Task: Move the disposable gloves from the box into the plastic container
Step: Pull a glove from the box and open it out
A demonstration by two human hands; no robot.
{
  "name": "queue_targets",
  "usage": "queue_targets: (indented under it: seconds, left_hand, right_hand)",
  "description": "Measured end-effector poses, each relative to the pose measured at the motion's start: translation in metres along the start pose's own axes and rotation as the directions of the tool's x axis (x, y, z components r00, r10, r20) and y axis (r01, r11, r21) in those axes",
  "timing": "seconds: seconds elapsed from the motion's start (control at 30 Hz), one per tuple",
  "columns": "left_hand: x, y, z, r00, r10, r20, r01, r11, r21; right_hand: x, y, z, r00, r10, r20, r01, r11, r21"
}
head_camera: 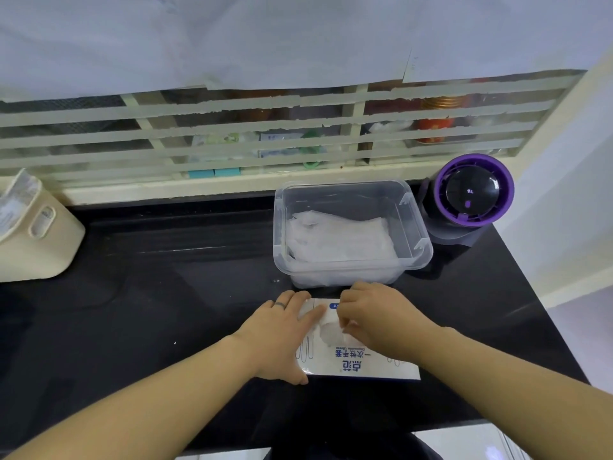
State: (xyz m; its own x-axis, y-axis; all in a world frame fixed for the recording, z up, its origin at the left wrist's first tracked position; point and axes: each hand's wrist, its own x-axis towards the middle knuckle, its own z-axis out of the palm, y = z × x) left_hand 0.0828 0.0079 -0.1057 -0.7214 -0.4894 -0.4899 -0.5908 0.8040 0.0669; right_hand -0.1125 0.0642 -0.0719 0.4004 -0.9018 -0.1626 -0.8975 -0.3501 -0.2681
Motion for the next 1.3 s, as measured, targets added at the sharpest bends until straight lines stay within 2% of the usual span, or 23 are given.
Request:
queue_targets:
  seconds: [0.13,0.2,0.27,0.47,0.53,0.6,0.67,0.77,0.83,0.93,1.0,1.13,1.3]
  left_hand:
    - [-0.001,0.002,-0.002,1.0,-0.006,0.021,0.005,1.0,0.017]
    - [-0.002,0.004,-0.004,1.0,0.0,0.028,-0.001,0.999,0.032]
    - [-0.002,0.004,-0.005,1.0,0.013,0.011,-0.013,1.0,0.001]
    - [-0.005,0.0,-0.01,0.998,-0.009,0.068,0.015,0.996,-0.09]
    - [-0.011,-0.001,-0.018,1.0,-0.009,0.018,0.012,0.977,-0.211]
    - [-0.019,0.001,-0.033,0.999,-0.023,-0.027,0.011,0.928,-0.372]
    - [-0.027,0.004,-0.052,0.998,-0.052,-0.044,0.017,0.818,-0.574]
    - [-0.03,0.011,-0.072,0.992,-0.109,-0.063,0.022,0.639,-0.769]
    - [-0.026,0.016,-0.078,0.992,-0.129,-0.007,0.051,0.438,-0.897]
    - [-0.018,0.026,-0.08,0.989,-0.143,0.027,0.03,0.019,-0.999]
    - [-0.015,0.031,-0.079,0.987,-0.158,-0.017,-0.04,-0.143,-0.989]
    - [-0.013,0.032,-0.08,0.983,-0.177,-0.046,-0.102,-0.321,-0.942]
    - [-0.013,0.024,-0.085,0.987,-0.156,-0.032,-0.092,-0.398,-0.913]
  right_hand:
    - [-0.013,0.013,-0.02,0.982,0.14,-0.123,-0.112,0.971,0.212]
    - [-0.016,0.016,-0.033,0.941,0.24,-0.237,-0.148,0.926,0.348]
    - [-0.013,0.016,-0.047,0.899,0.33,-0.289,-0.178,0.877,0.447]
    - [-0.008,0.028,-0.069,0.893,0.445,-0.074,-0.337,0.767,0.545]
    - [-0.011,0.032,-0.07,0.874,0.486,0.003,-0.378,0.677,0.631]
    - [-0.014,0.034,-0.069,0.848,0.523,0.091,-0.414,0.545,0.729]
    - [-0.017,0.033,-0.068,0.836,0.529,0.143,-0.398,0.406,0.823]
    - [-0.015,0.027,-0.063,0.857,0.472,0.206,-0.357,0.254,0.899]
    - [-0.013,0.021,-0.061,0.879,0.409,0.245,-0.337,0.169,0.926]
    - [-0.008,0.015,-0.058,0.915,0.309,0.261,-0.287,0.043,0.957]
    - [-0.006,0.012,-0.056,0.922,0.289,0.256,-0.263,-0.016,0.965]
    - [-0.005,0.009,-0.054,0.908,0.366,0.204,-0.25,0.082,0.965]
    - [-0.005,0.011,-0.064,0.884,0.438,0.165,-0.212,0.06,0.976]
